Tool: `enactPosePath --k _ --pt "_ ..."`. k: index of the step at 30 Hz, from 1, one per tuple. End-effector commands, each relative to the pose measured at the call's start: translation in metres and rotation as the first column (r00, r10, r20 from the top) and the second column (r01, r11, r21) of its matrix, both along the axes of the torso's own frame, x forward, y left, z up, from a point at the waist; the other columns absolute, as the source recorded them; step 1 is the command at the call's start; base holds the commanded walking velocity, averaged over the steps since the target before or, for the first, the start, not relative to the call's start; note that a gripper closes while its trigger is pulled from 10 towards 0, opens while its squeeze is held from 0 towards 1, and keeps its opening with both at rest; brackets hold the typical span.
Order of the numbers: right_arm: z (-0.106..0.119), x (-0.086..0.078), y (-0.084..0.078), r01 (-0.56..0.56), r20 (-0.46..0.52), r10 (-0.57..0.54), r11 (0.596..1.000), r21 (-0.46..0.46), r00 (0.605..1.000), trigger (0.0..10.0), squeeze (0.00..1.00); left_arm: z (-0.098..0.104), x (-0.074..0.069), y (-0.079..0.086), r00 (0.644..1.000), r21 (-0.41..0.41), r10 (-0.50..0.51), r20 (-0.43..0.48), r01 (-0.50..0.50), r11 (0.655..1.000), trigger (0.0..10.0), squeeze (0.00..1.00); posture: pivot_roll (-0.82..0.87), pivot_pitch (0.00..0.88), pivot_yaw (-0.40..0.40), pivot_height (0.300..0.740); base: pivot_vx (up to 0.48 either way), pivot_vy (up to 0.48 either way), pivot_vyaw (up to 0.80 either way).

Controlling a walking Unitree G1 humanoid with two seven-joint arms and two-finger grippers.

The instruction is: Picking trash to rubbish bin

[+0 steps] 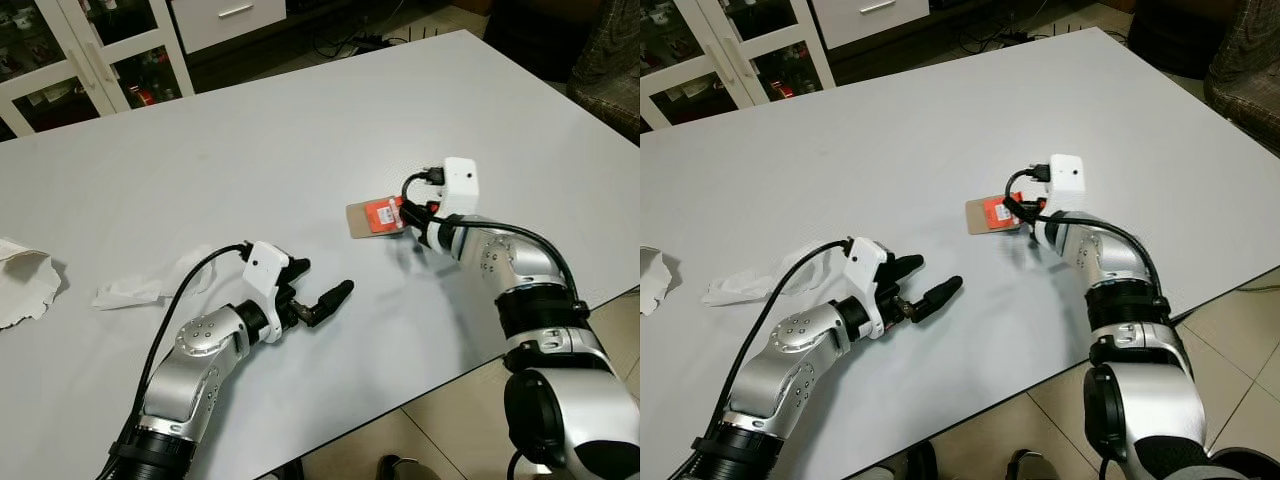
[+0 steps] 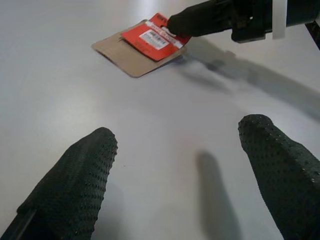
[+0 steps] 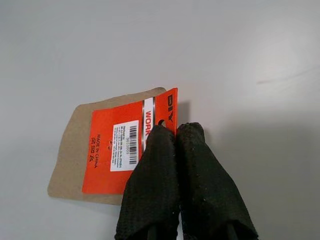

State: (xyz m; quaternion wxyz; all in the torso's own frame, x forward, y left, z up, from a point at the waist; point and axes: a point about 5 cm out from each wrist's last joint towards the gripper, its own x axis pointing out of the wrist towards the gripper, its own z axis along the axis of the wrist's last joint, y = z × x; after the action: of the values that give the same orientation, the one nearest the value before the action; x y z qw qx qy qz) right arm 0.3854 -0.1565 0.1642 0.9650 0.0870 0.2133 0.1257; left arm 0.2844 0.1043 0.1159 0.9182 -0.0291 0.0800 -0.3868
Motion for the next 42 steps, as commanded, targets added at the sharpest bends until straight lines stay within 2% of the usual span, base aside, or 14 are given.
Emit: enactPosePath --k 1,7,10,11,16,17,22,26,29,32,37,42 --pt "0.011 0.003 -0.001 0.011 0.052 -0.011 1.0 -0.005 0.999 0.0 0.0 -0.002 0.0 -0.001 1.0 0.013 -0.013 -0.008 0.013 1.0 10.0 0.0 -0.04 0.147 0.068 0.74 0.0 0.0 0.0" --pt "0.03 0.006 -0.008 0.045 0.184 -0.038 0.998 -0.035 0.982 0.0 0.0 -0.002 0.001 -0.002 1.0 0.014 -0.011 -0.005 0.011 1.0 10.0 0.0 -0.05 0.145 0.067 0.74 0.0 0.0 0.0" --pt "0.037 0.005 -0.009 0.055 0.253 -0.03 0.995 -0.089 0.967 0.0 0.0 -0.001 0.002 -0.001 1.0 0.014 0.004 0.005 -0.004 1.0 10.0 0.0 -0.05 0.144 0.066 0.74 0.0 0.0 0.0" --pt "0.043 0.003 -0.009 0.065 0.31 -0.022 0.989 -0.131 0.95 0.0 0.0 0.0 0.004 0.001 0.999 0.013 0.033 0.023 -0.033 0.999 10.0 0.0 -0.05 0.143 0.066 0.74 0.0 0.0 0.0" --pt "0.05 -0.001 -0.008 0.082 0.389 -0.003 0.979 -0.188 0.921 0.0 0.0 0.006 0.011 0.004 0.991 0.009 0.11 0.069 -0.111 0.994 10.0 0.0 -0.05 0.139 0.063 0.74 0.0 0.0 0.0" --pt "0.052 -0.005 -0.006 0.092 0.42 0.002 0.975 -0.204 0.907 0.0 0.0 0.008 0.015 0.006 0.984 0.003 0.157 0.087 -0.158 0.987 10.0 0.0 -0.06 0.135 0.062 0.74 0.0 0.0 0.0" --pt "0.051 -0.015 -0.003 0.115 0.468 0.008 0.965 -0.234 0.884 0.0 0.0 0.012 0.02 0.008 0.959 -0.017 0.252 0.129 -0.251 0.968 10.0 0.0 -0.06 0.132 0.06 0.74 0.0 0.0 0.0" --pt "0.053 -0.023 -0.002 0.142 0.508 0.006 0.957 -0.253 0.861 0.0 0.0 0.013 0.021 0.007 0.95 -0.023 0.277 0.146 -0.276 0.961 10.0 0.0 -0.08 0.124 0.057 0.74 0.0 0.0 0.0" --pt "0.061 -0.033 -0.003 0.193 0.571 -0.014 0.947 -0.255 0.821 0.0 0.0 0.015 0.025 0.006 0.932 -0.039 0.321 0.166 -0.319 0.947 10.0 0.0 -0.09 0.12 0.058 0.74 0.0 0.0 0.0" --pt "0.064 -0.036 -0.004 0.213 0.585 -0.025 0.943 -0.255 0.811 0.0 0.0 0.017 0.026 0.007 0.923 -0.041 0.337 0.184 -0.336 0.941 10.0 0.0 -0.1 0.112 0.059 0.74 0.0 0.0 0.0" --pt "0.065 -0.049 -0.006 0.259 0.612 -0.06 0.936 -0.241 0.788 0.0 0.0 0.022 0.031 0.011 0.885 -0.04 0.394 0.249 -0.397 0.917 10.0 0.0 -0.11 0.106 0.059 0.74 0.0 0.0 0.0" --pt "0.055 -0.065 -0.01 0.318 0.621 -0.122 0.923 -0.216 0.775 0.0 0.0 0.028 0.037 0.017 0.839 -0.048 0.455 0.299 -0.463 0.885 10.0 0.0 -0.12 0.097 0.058 0.74 0.0 0.0 0.0"
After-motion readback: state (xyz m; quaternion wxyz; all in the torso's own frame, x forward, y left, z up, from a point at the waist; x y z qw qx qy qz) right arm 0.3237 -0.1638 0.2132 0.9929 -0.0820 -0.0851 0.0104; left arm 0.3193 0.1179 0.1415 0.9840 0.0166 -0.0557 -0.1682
